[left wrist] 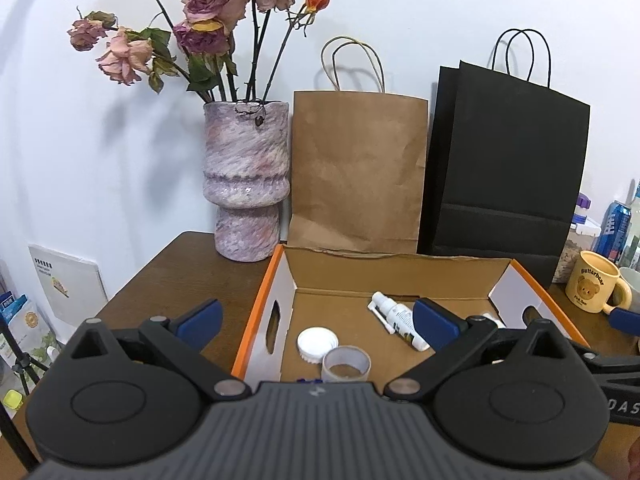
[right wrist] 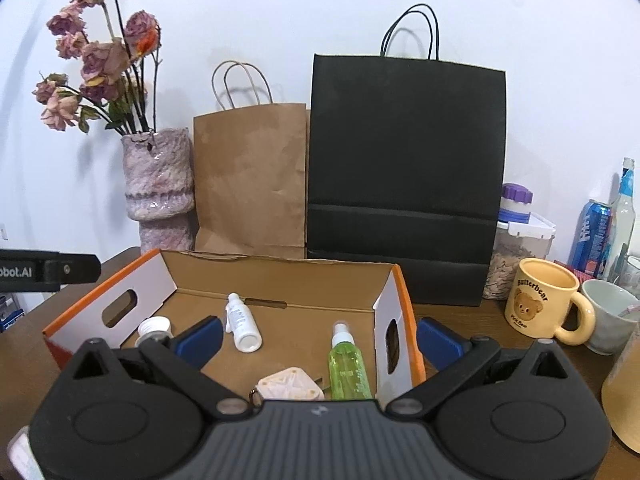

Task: Organize rigid objects
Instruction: 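Withdraw both tools and reach toward the white cap and black braided cable, then grasp the black braided cable with right tool while left tool grasps the white cap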

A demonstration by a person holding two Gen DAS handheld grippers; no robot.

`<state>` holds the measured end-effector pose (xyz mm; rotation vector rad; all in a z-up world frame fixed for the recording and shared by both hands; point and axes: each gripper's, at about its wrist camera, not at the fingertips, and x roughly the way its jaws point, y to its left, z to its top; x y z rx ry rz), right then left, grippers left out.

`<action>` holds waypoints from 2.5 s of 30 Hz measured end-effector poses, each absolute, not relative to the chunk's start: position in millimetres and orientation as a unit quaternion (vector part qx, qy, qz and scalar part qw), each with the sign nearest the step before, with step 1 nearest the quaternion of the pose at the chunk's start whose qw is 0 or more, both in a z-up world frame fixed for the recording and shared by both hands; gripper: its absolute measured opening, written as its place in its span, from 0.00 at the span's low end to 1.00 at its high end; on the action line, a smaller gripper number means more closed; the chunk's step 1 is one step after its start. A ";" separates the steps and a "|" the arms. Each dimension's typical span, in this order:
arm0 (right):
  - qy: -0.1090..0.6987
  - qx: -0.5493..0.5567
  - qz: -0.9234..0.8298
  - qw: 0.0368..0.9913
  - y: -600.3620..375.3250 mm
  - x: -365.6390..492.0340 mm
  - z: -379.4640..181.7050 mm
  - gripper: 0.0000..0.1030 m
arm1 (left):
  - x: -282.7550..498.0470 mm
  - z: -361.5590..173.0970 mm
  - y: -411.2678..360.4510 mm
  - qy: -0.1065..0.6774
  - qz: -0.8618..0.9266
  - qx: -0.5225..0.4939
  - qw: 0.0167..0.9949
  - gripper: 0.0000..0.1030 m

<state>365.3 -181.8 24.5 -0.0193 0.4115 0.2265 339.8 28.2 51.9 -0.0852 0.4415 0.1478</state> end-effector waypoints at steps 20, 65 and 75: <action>0.203 -0.011 0.141 0.969 -183.4 285.8 6.2 1.00 | 265.5 38.5 26.8 0.204 0.073 -0.039 0.976 1.00; 0.315 -0.033 0.194 0.929 -152.0 204.2 -35.5 1.00 | 153.4 -9.7 60.9 0.253 0.076 -0.064 0.962 1.00; 0.357 -0.046 0.183 0.915 -136.8 228.1 -45.9 1.00 | 155.8 -9.3 68.2 0.258 0.085 -0.088 0.958 1.00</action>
